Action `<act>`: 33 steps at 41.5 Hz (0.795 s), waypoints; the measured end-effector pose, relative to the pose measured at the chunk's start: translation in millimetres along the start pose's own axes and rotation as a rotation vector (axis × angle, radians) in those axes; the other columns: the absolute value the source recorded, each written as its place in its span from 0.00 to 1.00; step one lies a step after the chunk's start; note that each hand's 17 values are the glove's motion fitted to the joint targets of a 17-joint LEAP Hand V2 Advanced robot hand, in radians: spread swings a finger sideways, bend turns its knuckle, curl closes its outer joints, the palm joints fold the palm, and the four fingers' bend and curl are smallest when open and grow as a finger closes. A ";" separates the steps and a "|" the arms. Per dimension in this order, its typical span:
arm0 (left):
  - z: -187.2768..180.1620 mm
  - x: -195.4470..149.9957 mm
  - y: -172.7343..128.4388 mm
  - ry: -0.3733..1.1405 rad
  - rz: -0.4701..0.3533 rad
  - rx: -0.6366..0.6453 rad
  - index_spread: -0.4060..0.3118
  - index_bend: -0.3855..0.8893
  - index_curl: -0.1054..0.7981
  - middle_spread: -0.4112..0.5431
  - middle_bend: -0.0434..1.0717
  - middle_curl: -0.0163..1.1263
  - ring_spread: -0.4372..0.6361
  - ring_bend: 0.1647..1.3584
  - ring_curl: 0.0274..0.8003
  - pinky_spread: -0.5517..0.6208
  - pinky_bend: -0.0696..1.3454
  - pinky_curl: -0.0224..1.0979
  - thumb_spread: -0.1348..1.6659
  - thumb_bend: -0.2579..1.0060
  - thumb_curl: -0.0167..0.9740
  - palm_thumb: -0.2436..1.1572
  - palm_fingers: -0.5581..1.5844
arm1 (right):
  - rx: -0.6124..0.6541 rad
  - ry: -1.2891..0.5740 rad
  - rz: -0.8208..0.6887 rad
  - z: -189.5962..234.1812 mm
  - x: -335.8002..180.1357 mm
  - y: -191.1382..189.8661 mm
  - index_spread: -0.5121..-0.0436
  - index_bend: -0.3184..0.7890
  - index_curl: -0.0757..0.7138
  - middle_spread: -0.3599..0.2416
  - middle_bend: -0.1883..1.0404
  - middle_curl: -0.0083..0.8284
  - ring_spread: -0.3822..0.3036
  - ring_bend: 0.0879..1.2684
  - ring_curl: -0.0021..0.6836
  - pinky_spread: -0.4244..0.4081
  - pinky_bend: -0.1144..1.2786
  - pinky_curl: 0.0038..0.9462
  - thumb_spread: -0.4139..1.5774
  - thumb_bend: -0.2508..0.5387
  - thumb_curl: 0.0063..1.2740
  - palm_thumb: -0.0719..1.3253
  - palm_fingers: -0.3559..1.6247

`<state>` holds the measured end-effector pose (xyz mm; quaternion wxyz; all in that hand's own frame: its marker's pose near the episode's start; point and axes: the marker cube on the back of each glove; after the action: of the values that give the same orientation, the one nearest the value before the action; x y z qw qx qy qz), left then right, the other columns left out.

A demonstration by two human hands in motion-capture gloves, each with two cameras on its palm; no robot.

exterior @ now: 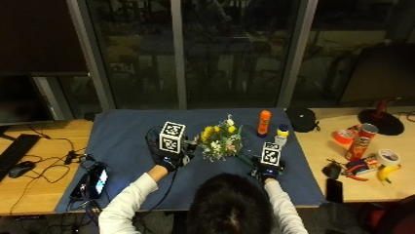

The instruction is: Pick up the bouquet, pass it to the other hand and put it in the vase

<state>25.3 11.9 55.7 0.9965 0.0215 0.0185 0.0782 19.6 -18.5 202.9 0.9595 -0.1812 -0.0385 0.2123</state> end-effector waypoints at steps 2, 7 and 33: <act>-0.4 0.0 1.1 0.000 0.001 -0.002 0.59 0.40 0.37 0.68 0.21 0.32 0.70 0.42 0.31 0.77 0.38 0.31 0.77 0.19 0.25 0.33 0.33 | 0.031 0.031 0.032 1.6 -1.6 -0.8 0.79 0.33 0.23 0.50 0.43 0.52 0.35 0.51 0.57 0.41 0.60 0.38 0.73 0.30 0.23 0.30 0.57; -1.0 -1.2 2.7 0.001 0.003 -0.002 0.59 0.40 0.37 0.68 0.21 0.32 0.70 0.42 0.31 0.77 0.38 0.32 0.77 0.19 0.25 0.33 0.33 | 0.108 0.054 0.008 0.2 -9.7 -3.7 0.77 0.42 0.28 0.49 0.40 0.52 0.33 0.47 0.56 0.36 0.58 0.38 0.74 0.36 0.25 0.39 0.60; 5.3 -16.4 0.7 0.130 -0.065 0.009 0.60 0.40 0.37 0.66 0.22 0.33 0.70 0.41 0.31 0.76 0.37 0.32 0.77 0.19 0.26 0.33 0.34 | 0.501 -0.480 -0.048 -27.0 -3.7 -33.2 0.60 0.64 0.61 0.30 0.73 0.76 0.26 0.70 0.79 0.23 0.60 0.48 0.78 0.39 0.26 0.61 0.95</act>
<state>9.2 9.8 61.6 0.9951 0.0202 0.0843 0.0468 33.4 -57.0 189.8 0.9425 0.1160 -0.2139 0.2290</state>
